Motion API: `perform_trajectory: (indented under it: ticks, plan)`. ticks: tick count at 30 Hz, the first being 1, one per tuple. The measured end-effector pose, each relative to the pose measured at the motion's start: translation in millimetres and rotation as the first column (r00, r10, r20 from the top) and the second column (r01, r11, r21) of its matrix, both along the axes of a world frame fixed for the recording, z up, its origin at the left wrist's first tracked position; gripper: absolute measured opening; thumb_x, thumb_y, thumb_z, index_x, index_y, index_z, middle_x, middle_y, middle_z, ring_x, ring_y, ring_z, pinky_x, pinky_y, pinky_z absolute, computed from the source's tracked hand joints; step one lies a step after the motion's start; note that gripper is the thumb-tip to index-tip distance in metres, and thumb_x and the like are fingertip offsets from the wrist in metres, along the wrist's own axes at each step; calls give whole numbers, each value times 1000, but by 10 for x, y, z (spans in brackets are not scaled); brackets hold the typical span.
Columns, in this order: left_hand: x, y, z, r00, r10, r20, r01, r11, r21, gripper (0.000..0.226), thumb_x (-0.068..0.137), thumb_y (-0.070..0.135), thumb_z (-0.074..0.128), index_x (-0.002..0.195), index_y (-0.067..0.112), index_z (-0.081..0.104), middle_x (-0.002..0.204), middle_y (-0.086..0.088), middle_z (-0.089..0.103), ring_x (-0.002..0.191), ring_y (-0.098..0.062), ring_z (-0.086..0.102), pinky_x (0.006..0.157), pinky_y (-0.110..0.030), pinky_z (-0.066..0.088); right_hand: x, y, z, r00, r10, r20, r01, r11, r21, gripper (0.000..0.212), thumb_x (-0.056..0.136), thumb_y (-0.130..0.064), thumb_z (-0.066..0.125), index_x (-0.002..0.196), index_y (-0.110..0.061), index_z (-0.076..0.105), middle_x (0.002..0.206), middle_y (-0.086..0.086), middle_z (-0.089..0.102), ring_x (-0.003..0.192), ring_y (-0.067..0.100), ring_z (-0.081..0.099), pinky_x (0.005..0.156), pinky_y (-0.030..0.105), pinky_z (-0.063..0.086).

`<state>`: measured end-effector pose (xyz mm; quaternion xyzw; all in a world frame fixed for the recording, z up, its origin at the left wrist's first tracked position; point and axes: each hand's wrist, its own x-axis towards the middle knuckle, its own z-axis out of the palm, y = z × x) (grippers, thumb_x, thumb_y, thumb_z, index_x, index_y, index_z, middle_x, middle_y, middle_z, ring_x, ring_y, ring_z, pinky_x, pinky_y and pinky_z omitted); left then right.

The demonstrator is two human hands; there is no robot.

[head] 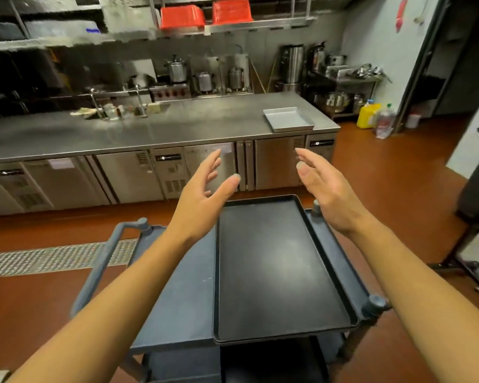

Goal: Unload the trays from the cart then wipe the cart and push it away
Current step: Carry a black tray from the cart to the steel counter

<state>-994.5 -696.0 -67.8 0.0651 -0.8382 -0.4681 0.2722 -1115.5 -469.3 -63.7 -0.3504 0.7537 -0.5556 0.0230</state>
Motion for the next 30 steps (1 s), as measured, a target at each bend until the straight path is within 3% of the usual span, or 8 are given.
perform_trajectory:
  ticks: [6, 11, 13, 16, 22, 24, 27, 30]
  plan:
    - [-497, -105, -395, 994, -43, 105, 34, 996, 83, 74, 91, 67, 52, 157, 42, 30, 159, 13, 41, 142, -9, 43, 114, -37, 41, -396, 46, -289, 990, -111, 84, 107, 993, 50, 65, 97, -66, 43, 154, -35, 39, 156, -16, 43, 127, -13, 43, 96, 10, 35]
    - [-911, -53, -766, 977, -36, 210, 2, 987, 161, 74, 91, 72, 51, 155, 40, 35, 155, 11, 45, 134, -6, 48, 107, -32, 44, -862, 29, -685, 974, -119, 193, 98, 989, 111, 61, 101, -61, 43, 154, -32, 40, 156, -13, 43, 139, 7, 43, 116, 41, 41]
    - [-1062, -34, -865, 973, -10, 229, -33, 982, 184, 69, 94, 65, 49, 155, 36, 37, 150, 13, 48, 130, -4, 48, 102, -25, 42, -1054, -4, -813, 968, -105, 229, 76, 988, 134, 61, 101, -61, 43, 154, -32, 42, 154, -15, 45, 139, 7, 43, 116, 42, 41]
    - [-1341, -59, -1022, 947, 37, 318, -131, 951, 279, 45, 102, 57, 43, 144, 39, 49, 137, 18, 55, 126, -8, 52, 108, -36, 45, -1304, -74, -1037, 954, -108, 281, 60, 983, 173, 51, 102, -57, 44, 146, -32, 50, 138, -22, 54, 131, 2, 49, 113, 37, 43]
    - [-1585, -260, -1607, 767, 17, 642, -477, 684, 552, 68, 103, 67, 25, 146, 20, 50, 147, -9, 53, 127, -31, 56, 106, -55, 47, -1640, -109, -1725, 899, -184, 398, -23, 887, 462, 24, 106, -44, 42, 102, -30, 61, 108, 0, 68, 106, 24, 64, 83, 33, 51]
    - [-1586, -377, -1862, 740, -32, 672, -552, 541, 634, 71, 103, 67, 24, 141, 14, 52, 145, -15, 55, 120, -35, 58, 101, -56, 50, -1782, -79, -1939, 819, -261, 511, -17, 879, 476, 31, 106, -43, 43, 112, -20, 63, 122, 9, 66, 111, 29, 65, 95, 49, 55]
    - [-1599, -531, -2130, 754, -133, 643, -617, 195, 763, 79, 102, 68, 22, 140, 4, 51, 140, -24, 56, 116, -43, 59, 93, -59, 52, -1930, -22, -2202, 653, -324, 685, 3, 905, 425, 36, 105, -43, 47, 128, -19, 60, 122, 4, 65, 105, 21, 68, 96, 51, 56]
    - [-1634, -651, -2307, 763, -127, 634, -623, 121, 773, 82, 102, 68, 21, 142, 3, 50, 138, -25, 57, 118, -44, 59, 91, -59, 52, -2056, -32, -2405, 572, -327, 753, -15, 913, 408, 36, 105, -41, 49, 129, -16, 60, 120, 7, 66, 105, 25, 68, 95, 54, 57]
